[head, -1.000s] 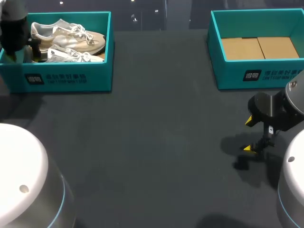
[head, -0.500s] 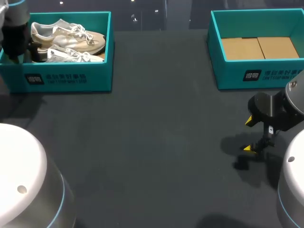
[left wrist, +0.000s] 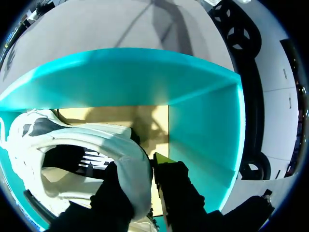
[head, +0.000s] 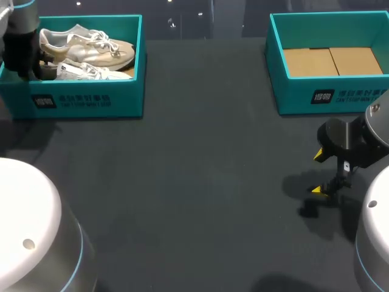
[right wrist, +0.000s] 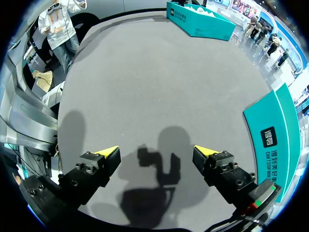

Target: Take the shoe out of the shoebox, open the shoe tongue, remove and reinsert the insole, then place the shoe into the shoebox

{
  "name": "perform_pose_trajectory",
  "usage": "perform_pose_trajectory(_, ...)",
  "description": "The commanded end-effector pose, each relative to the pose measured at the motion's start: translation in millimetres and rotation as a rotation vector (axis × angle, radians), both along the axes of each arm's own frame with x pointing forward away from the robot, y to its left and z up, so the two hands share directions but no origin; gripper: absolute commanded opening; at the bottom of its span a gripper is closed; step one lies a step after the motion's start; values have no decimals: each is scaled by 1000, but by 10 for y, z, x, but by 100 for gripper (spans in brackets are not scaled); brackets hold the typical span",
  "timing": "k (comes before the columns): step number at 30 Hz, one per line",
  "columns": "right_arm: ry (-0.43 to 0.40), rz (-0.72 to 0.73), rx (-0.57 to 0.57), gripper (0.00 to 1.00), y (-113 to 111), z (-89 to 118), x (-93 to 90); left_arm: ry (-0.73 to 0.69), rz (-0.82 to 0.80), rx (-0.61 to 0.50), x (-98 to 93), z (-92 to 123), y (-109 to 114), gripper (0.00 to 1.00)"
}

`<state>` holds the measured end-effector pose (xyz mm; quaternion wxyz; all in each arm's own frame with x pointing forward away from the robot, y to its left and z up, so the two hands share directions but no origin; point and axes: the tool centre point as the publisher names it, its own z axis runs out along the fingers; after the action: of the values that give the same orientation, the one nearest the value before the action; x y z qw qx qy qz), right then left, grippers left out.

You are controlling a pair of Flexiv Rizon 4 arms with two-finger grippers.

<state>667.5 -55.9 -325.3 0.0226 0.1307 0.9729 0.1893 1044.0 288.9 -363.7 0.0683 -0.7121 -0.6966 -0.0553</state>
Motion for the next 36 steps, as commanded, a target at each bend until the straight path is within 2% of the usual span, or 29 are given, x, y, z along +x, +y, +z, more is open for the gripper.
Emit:
perform_pose_trajectory(1, -3, -2, -1, 100, -1, 3, -22, 3, -2, -3, -29, 31, 27, 0)
perform_pose_trajectory(10, -3, -2, -1, 100, -1, 3, -22, 29, 43, -24, -45, 290, 114, 0)
perform_pose_trajectory(28, -3, -2, -1, 100, -1, 3, -22, -29, 173, -11, 54, 1259, 245, 0)
perform_pose_trajectory(36, -3, -2, -1, 100, -1, 3, -22, -21, 211, 17, -8, 1597, 204, 0)
